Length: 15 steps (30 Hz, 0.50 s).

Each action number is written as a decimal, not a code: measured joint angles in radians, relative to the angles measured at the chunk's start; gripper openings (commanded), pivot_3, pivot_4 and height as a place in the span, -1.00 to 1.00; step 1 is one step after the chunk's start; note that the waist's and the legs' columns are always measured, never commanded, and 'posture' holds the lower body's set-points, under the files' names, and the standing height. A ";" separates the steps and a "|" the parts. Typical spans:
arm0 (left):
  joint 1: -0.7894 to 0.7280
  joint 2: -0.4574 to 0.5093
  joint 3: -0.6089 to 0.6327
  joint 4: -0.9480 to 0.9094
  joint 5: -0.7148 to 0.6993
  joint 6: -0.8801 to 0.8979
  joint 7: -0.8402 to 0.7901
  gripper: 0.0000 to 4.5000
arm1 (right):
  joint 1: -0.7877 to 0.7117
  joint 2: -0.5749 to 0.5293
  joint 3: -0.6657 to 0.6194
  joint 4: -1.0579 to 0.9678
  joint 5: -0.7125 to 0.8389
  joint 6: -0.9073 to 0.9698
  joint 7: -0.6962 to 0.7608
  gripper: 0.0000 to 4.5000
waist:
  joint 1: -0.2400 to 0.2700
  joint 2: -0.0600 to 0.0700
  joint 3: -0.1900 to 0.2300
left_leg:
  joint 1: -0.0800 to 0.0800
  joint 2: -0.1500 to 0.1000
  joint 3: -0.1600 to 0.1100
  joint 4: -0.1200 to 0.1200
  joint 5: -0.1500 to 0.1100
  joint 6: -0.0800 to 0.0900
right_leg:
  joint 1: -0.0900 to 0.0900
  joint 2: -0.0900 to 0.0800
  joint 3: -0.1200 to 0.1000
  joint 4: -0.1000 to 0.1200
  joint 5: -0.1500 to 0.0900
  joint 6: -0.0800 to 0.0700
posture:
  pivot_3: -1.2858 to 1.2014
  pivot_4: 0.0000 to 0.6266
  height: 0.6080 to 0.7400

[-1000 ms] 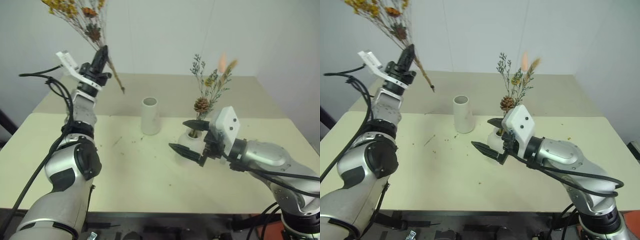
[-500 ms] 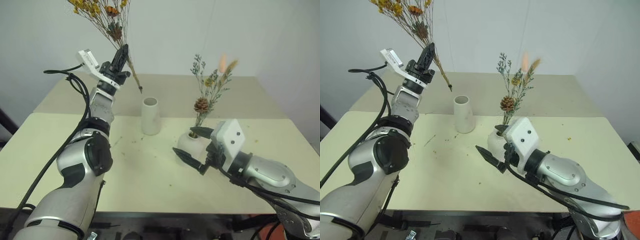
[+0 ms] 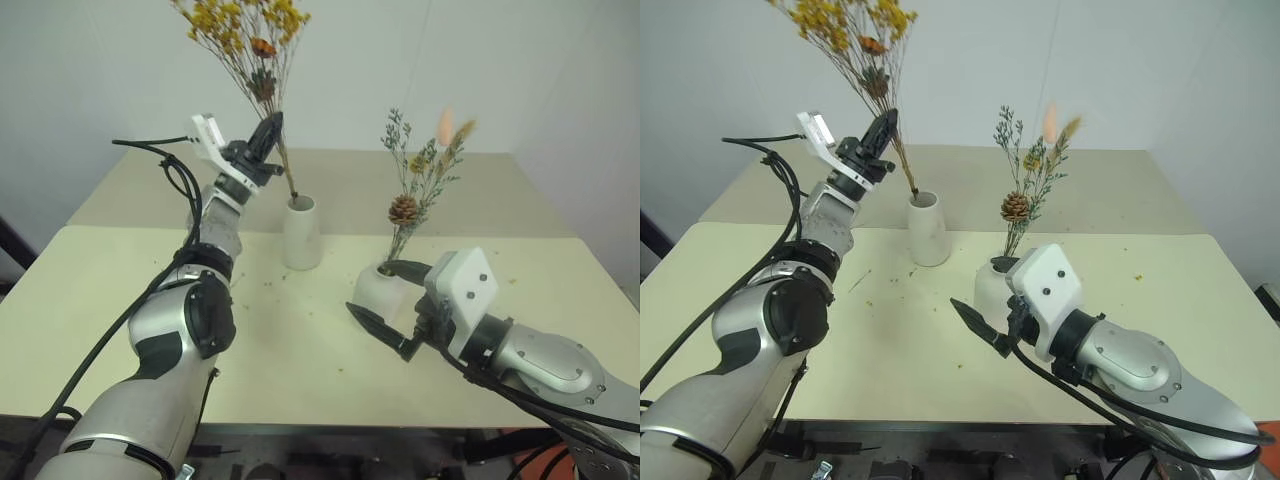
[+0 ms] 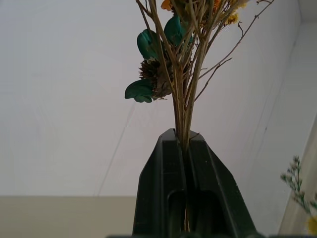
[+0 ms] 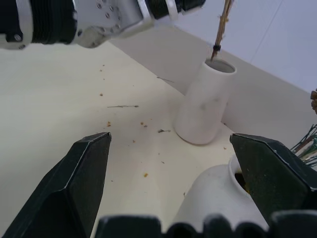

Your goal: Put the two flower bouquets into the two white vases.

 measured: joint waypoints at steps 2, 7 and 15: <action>0.013 -0.006 0.000 0.001 0.006 -0.006 0.003 -0.98 | 0.009 -0.019 -0.019 0.000 0.024 0.000 -0.016 1.00 | 0.000 0.000 0.000 | 0.000 0.000 0.000 0.000 0.000 0.000 | 0.000 0.000 0.000 0.000 0.000 0.000 | 0.03 -0.52 1.00; 0.035 -0.017 -0.002 0.003 0.025 -0.016 0.023 -0.98 | 0.025 -0.072 -0.042 -0.001 0.098 -0.013 -0.069 1.00 | 0.000 0.000 0.000 | 0.000 0.000 0.000 0.000 0.000 0.000 | 0.000 0.000 0.000 0.000 0.000 0.000 | 0.03 -0.52 1.00; 0.048 -0.021 -0.011 0.003 0.048 -0.029 0.009 -0.40 | 0.065 -0.123 -0.057 -0.002 0.161 -0.074 -0.140 1.00 | 0.000 0.000 0.000 | 0.000 0.000 0.000 0.000 0.000 0.000 | 0.000 0.000 0.000 0.000 0.000 0.000 | 0.03 -0.52 1.00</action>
